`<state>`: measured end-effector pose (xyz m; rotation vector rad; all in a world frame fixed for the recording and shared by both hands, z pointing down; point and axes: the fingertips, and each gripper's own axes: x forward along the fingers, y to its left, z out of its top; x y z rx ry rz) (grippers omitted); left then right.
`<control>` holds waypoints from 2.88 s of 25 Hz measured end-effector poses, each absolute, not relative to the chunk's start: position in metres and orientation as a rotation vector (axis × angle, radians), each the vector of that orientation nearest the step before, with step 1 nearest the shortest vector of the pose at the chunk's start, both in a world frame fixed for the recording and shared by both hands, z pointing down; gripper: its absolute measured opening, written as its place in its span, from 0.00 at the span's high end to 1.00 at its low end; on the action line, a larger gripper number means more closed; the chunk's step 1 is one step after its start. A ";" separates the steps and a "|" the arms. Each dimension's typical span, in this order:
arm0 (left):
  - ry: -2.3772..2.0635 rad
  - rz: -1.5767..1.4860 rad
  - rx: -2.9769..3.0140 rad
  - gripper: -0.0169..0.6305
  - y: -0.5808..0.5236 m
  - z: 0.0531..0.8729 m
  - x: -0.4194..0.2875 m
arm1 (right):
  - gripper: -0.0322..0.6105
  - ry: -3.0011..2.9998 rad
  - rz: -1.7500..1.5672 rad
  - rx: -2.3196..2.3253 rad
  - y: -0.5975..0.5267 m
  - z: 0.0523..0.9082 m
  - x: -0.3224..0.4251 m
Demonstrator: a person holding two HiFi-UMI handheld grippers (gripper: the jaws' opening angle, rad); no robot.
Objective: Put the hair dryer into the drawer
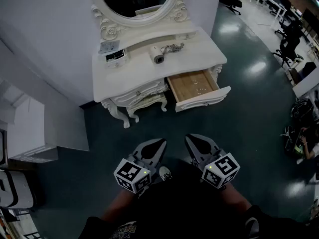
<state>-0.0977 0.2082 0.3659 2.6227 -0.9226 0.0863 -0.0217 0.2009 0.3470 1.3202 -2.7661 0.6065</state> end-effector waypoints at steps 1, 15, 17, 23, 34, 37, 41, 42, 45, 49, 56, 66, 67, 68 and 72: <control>-0.923 0.087 2.623 0.97 0.208 0.367 -0.098 | 0.90 -2.767 0.604 1.319 0.200 0.348 -0.022; -0.926 0.093 2.634 0.97 0.207 0.370 -0.096 | 0.90 -2.786 0.605 1.338 0.198 0.349 -0.017; -0.921 0.094 2.639 0.97 0.207 0.369 -0.095 | 0.90 -2.790 0.610 1.350 0.196 0.348 -0.015; -0.915 0.092 2.636 0.97 0.206 0.370 -0.090 | 0.90 -2.791 0.604 1.329 0.196 0.348 -0.013; -0.944 0.099 2.615 0.97 0.192 0.368 -0.070 | 0.90 -2.793 0.604 1.287 0.180 0.346 0.009; -0.952 0.081 2.611 0.97 0.186 0.366 -0.060 | 0.90 -2.795 0.593 1.268 0.173 0.343 0.019; -0.965 0.077 2.601 0.97 0.174 0.364 -0.044 | 0.90 -2.797 0.573 1.245 0.159 0.338 0.034; -0.970 0.080 2.597 0.97 0.171 0.364 -0.040 | 0.90 -2.797 0.574 1.238 0.156 0.338 0.039; -0.994 0.090 2.592 0.97 0.161 0.363 -0.028 | 0.90 -2.800 0.577 1.214 0.145 0.338 0.051; -1.027 0.097 2.575 0.97 0.149 0.363 -0.012 | 0.90 -2.814 0.564 1.178 0.130 0.339 0.067; -1.092 0.107 2.539 0.97 0.129 0.369 0.022 | 0.90 -2.838 0.545 1.113 0.106 0.342 0.101; -1.198 0.076 2.510 0.97 0.111 0.361 0.077 | 0.90 -2.892 0.493 1.010 0.089 0.334 0.149; -1.207 0.075 2.508 0.97 0.110 0.360 0.081 | 0.90 -2.897 0.492 1.004 0.088 0.333 0.153; -1.214 0.074 2.506 0.97 0.110 0.359 0.084 | 0.90 -2.901 0.492 0.999 0.088 0.333 0.156; -1.232 0.070 2.504 0.97 0.108 0.355 0.092 | 0.90 -2.909 0.500 0.992 0.083 0.335 0.162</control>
